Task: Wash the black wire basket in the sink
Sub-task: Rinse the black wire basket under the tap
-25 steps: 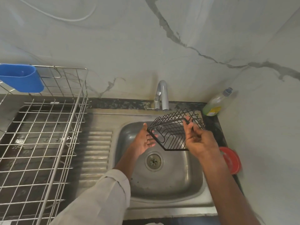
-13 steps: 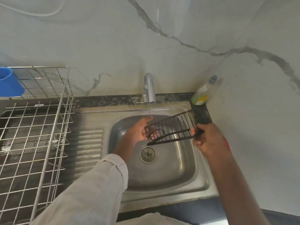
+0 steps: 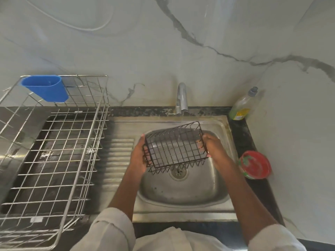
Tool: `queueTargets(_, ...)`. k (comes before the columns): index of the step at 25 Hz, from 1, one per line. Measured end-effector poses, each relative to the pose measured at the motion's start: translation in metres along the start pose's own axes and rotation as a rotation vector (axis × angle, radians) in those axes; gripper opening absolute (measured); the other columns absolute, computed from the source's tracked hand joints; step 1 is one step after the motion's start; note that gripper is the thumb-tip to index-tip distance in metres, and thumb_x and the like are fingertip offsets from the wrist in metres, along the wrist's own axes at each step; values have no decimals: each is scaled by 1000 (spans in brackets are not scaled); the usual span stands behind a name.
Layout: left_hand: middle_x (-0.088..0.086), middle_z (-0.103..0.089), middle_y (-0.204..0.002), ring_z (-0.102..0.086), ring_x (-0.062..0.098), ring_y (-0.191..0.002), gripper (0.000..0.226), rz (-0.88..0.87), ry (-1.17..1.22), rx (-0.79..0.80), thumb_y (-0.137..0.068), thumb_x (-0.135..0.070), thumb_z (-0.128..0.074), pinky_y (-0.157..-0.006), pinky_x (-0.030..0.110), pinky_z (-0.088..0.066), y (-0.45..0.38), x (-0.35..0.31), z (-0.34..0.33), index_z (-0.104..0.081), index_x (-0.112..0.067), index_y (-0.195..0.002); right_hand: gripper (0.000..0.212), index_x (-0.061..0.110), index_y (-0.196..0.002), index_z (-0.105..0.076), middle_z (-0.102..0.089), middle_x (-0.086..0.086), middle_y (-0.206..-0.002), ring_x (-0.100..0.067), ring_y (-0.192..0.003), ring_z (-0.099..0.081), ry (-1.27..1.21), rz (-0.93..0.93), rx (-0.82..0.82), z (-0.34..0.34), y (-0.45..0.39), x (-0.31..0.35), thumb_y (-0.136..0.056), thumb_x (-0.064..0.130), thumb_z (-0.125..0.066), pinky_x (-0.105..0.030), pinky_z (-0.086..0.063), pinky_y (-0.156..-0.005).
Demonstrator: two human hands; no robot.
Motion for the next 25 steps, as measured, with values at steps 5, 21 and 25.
queueTargets(5, 4, -63, -71, -58, 22, -63, 34, -161, 82, -347, -80, -47, -76, -58, 33, -49, 21, -15, 47, -67, -14, -83, 56, 21, -160, -36, -31, -4, -166, -27, -153, -28, 76, 77, 215, -45, 23, 32, -111, 49, -35, -42, -25, -122)
queueTargets(21, 15, -64, -142, -58, 36, -132, 46, 89, 353, -215, -112, -48, -43, -108, 66, -46, 27, 63, 0, -59, -21, -145, 48, 33, -150, -51, -56, 3, -148, -17, -126, -58, 461, 637, 193, -71, -11, 94, -108, 53, -41, -49, -49, -107)
queueTargets(25, 17, -68, -138, -60, 37, -132, 53, 186, 327, -135, -112, -50, -38, -104, 61, -47, 16, 82, -27, -62, -14, -141, 88, 37, -158, -33, -28, -2, -168, -27, -154, -25, 519, 406, 5, -39, -14, 68, -86, 88, -43, -60, -30, -120)
Point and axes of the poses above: each hand's wrist, its own y-axis away from the middle knuckle, its own z-axis out of the back of the hand, x = y × z, the point moved 8 cm from there along -y, towards the middle knuckle
